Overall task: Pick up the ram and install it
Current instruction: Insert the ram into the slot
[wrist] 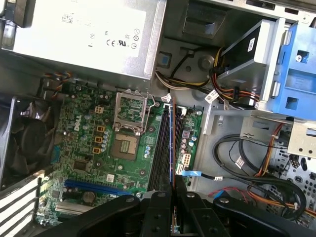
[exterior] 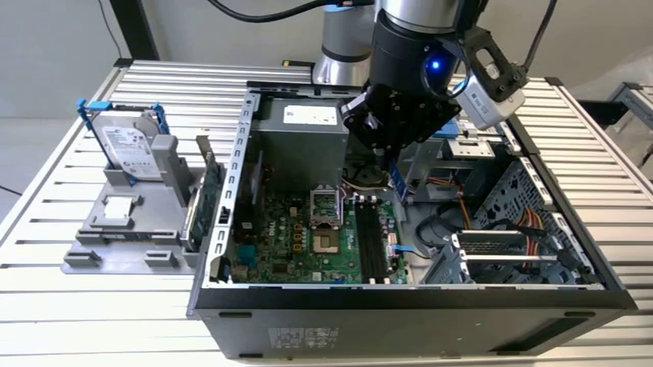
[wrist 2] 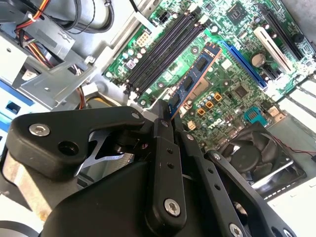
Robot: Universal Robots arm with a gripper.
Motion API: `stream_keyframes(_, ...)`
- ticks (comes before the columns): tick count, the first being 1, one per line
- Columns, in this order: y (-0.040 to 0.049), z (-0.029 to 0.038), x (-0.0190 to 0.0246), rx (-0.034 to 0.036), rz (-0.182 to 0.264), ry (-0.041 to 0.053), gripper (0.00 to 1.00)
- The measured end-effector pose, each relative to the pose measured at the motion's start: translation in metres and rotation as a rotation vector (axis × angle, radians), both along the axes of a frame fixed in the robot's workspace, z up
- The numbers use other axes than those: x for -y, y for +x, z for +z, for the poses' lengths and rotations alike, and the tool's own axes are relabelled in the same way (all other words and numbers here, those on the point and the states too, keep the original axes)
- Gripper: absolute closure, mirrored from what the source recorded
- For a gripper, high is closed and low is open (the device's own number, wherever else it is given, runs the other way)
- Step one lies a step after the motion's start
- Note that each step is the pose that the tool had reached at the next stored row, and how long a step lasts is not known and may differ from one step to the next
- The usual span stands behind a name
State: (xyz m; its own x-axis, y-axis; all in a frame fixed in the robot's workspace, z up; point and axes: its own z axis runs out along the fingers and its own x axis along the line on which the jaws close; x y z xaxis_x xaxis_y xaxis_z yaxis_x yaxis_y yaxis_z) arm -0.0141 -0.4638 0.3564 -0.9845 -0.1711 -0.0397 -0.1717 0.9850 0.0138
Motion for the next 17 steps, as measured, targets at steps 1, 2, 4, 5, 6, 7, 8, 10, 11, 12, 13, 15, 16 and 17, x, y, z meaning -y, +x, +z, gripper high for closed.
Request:
stream_keyframes(1, 0.0000, -0.0005, 0.0000, 0.0000, 0.000, 0.0000, 1.00)
stream_keyframes(2, 0.0000, -0.0011, 0.0000, 0.0000, 0.000, 0.0000, 1.00)
stream_keyframes(4, 0.0000, -0.0024, 0.0000, 0.0000, 0.000, 0.0000, 1.00)
stream_keyframes(5, 0.0000, -0.0030, 0.0000, 0.0000, 0.000, -0.0001, 1.00)
stream_keyframes(6, 0.0000, -0.0037, 0.0000, 0.0000, 0.000, -0.0001, 1.00)
stream_keyframes(7, 0.0001, -0.0044, 0.0000, 0.0000, 0.000, -0.0001, 1.00)
stream_keyframes(8, 0.0000, -0.0052, 0.0000, 0.0000, 0.000, -0.0001, 1.00)
stream_keyframes(10, 0.0001, -0.0067, 0.0000, 0.0000, 0.000, 0.0000, 1.00)
stream_keyframes(11, 0.0001, -0.0074, 0.0000, 0.0000, 0.000, -0.0001, 1.00)
stream_keyframes(12, 0.0001, -0.0081, 0.0000, 0.0000, 0.000, -0.0001, 1.00)
stream_keyframes(13, 0.0001, -0.0085, 0.0000, -0.0001, 0.000, -0.0002, 1.00)
stream_keyframes(15, 0.0001, -0.0092, 0.0000, -0.0001, 0.000, -0.0002, 1.00)
stream_keyframes(16, 0.0000, -0.0097, 0.0000, 0.0000, 0.000, -0.0001, 1.00)
stream_keyframes(17, 0.0001, -0.0105, 0.0000, 0.0001, 0.000, 0.0001, 1.00)
